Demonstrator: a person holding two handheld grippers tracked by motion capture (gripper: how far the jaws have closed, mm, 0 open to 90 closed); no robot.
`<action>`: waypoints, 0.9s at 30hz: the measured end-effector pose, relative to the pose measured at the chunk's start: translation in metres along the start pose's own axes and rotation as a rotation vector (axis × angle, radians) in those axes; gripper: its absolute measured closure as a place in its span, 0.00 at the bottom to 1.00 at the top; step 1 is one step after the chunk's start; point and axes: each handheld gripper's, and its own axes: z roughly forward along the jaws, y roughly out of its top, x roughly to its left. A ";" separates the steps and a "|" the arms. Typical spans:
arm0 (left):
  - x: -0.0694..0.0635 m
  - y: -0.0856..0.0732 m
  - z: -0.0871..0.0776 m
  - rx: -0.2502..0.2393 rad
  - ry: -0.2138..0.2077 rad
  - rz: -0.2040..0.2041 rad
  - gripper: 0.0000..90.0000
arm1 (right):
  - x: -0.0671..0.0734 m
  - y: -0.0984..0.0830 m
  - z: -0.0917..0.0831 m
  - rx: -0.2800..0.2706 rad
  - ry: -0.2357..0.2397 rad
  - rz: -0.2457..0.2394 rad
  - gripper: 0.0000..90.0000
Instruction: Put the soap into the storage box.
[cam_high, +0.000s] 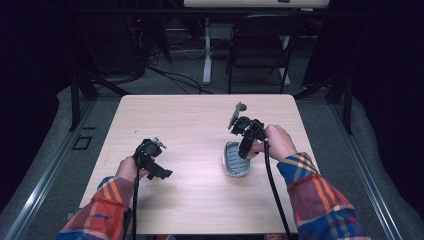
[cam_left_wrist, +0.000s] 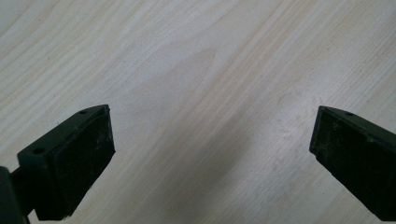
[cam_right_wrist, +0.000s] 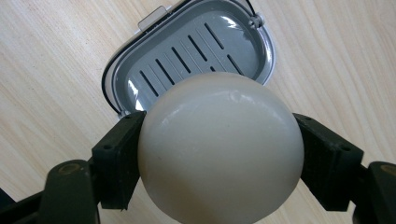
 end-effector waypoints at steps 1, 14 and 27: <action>0.000 0.000 0.000 0.000 0.001 0.000 0.00 | 0.000 0.001 0.001 -0.002 0.000 0.000 0.26; 0.000 0.000 0.000 0.002 0.001 0.000 0.00 | 0.004 0.011 0.011 0.006 0.015 -0.009 0.26; 0.000 0.000 0.000 0.001 0.001 0.002 0.00 | 0.010 0.026 0.026 0.033 0.030 -0.037 0.26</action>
